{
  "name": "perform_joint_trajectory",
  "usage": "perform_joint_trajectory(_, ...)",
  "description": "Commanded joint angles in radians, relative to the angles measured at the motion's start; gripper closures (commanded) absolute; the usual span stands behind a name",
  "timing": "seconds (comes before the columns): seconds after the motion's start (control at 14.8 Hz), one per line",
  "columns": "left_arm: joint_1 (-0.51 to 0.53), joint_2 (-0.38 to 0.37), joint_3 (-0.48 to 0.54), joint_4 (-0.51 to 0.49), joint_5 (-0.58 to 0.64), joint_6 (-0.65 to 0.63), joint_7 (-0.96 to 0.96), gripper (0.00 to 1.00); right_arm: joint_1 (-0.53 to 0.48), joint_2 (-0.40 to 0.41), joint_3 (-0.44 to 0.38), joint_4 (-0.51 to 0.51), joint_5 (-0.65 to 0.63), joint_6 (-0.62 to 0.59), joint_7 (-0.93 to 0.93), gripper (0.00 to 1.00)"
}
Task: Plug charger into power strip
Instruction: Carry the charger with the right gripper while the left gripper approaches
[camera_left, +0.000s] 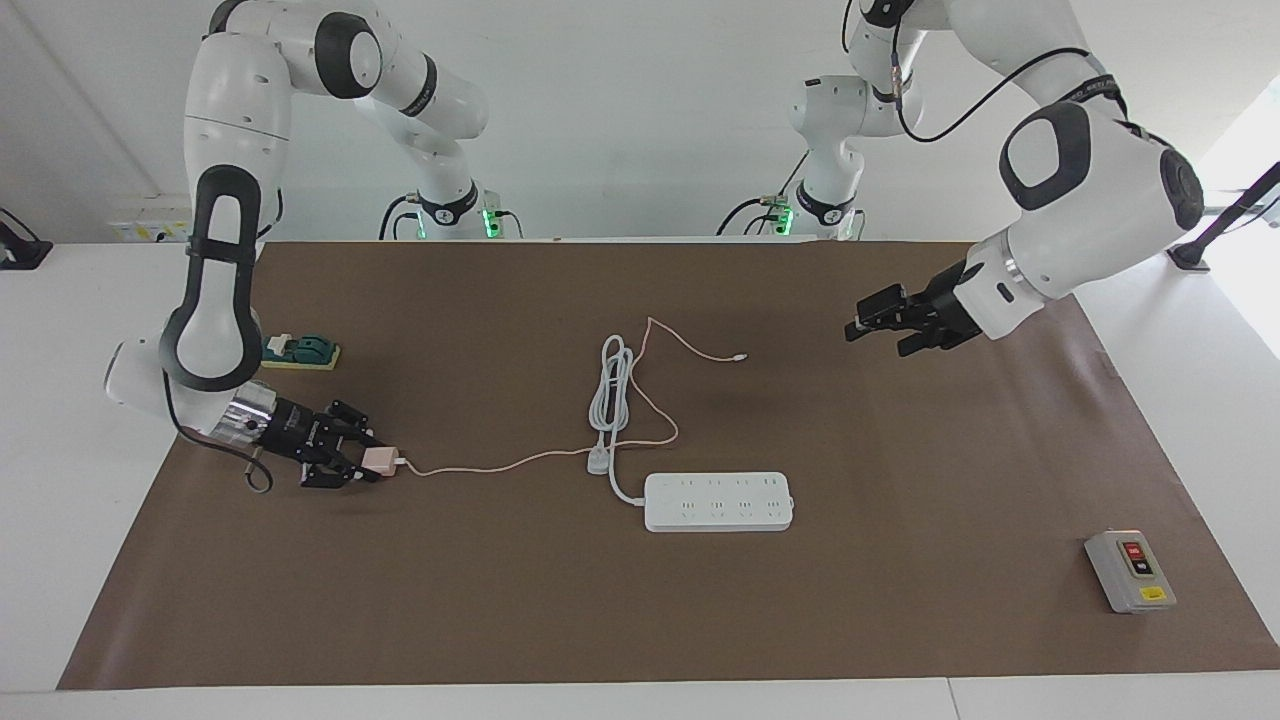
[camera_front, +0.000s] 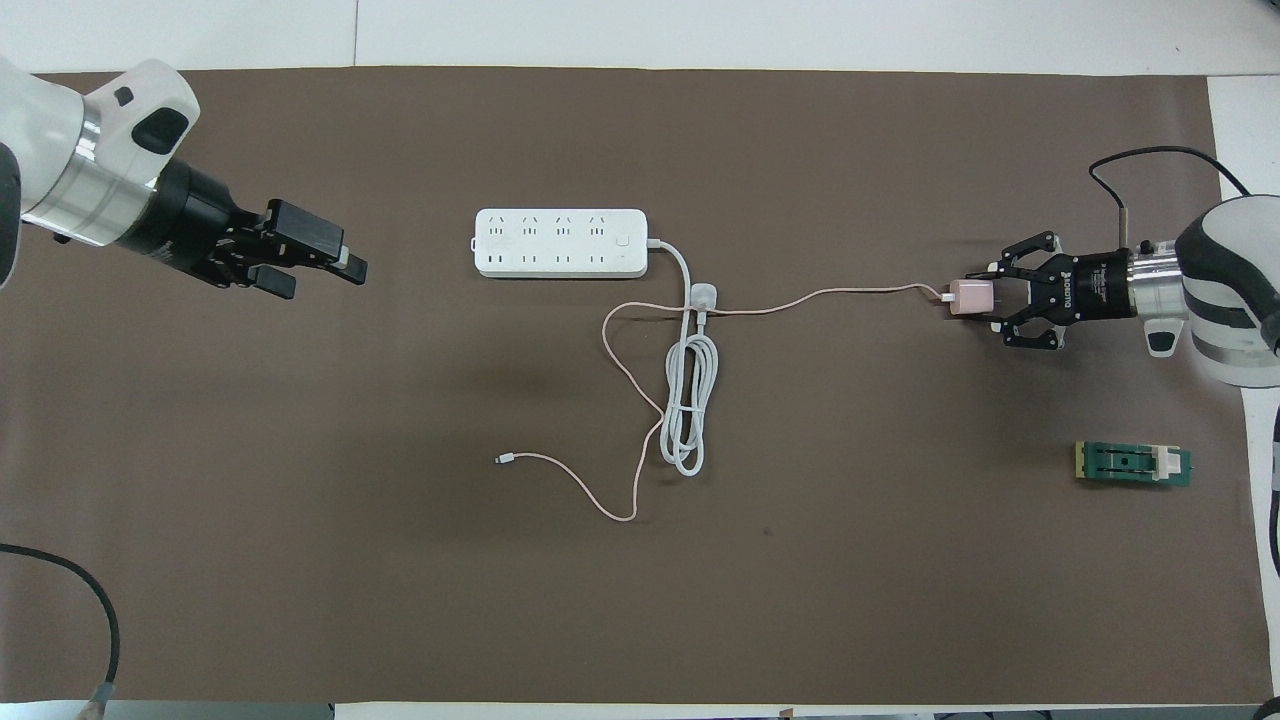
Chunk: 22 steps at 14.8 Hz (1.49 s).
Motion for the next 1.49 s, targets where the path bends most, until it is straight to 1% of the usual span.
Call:
perform_joint_trajectory(0.0, 0.007, 0.102, 0.011, 0.032, -0.156, 0.063, 0.145, 0.0, 0.025, 0.004, 0.009, -0.008, 0.006, 0.027, 0.012, 1.0)
perform_joint_trajectory(0.07, 0.008, 0.126, 0.011, 0.024, -0.225, 0.091, 0.221, 0.0, 0.028, -0.001, 0.014, 0.004, 0.006, 0.019, 0.017, 1.0)
perform_joint_trajectory(0.2, 0.019, 0.185, 0.012, 0.015, -0.366, 0.099, 0.35, 0.0, 0.066, -0.024, 0.014, 0.035, 0.004, -0.016, 0.055, 1.0)
perform_joint_trajectory(0.27, 0.02, 0.212, 0.011, 0.015, -0.422, 0.099, 0.38, 0.0, 0.08, -0.036, 0.015, 0.047, 0.004, -0.021, 0.084, 1.0)
perform_joint_trajectory(0.41, 0.011, 0.222, 0.011, 0.015, -0.491, 0.097, 0.383, 0.0, 0.149, -0.073, 0.015, 0.062, 0.004, -0.019, 0.17, 1.0)
perform_joint_trajectory(0.68, 0.008, 0.229, 0.009, 0.009, -0.548, 0.096, 0.388, 0.0, 0.267, -0.098, 0.015, 0.133, 0.004, -0.01, 0.32, 1.0)
perform_joint_trajectory(0.88, 0.013, 0.292, 0.002, 0.009, -0.644, 0.063, 0.495, 0.0, 0.379, -0.098, 0.015, 0.199, 0.009, -0.001, 0.461, 1.0)
perform_joint_trajectory(1.01, 0.014, 0.329, 0.002, 0.007, -0.695, 0.042, 0.543, 0.0, 0.451, -0.098, 0.017, 0.228, 0.009, 0.057, 0.552, 1.0)
perform_joint_trajectory(1.28, 0.014, 0.332, -0.012, 0.008, -0.746, 0.033, 0.541, 0.0, 0.59, -0.092, 0.017, 0.24, 0.009, 0.184, 0.641, 1.0)
perform_joint_trajectory(1.42, 0.013, 0.334, -0.014, -0.002, -0.772, 0.031, 0.541, 0.0, 0.644, -0.09, 0.017, 0.24, 0.01, 0.235, 0.687, 1.0)
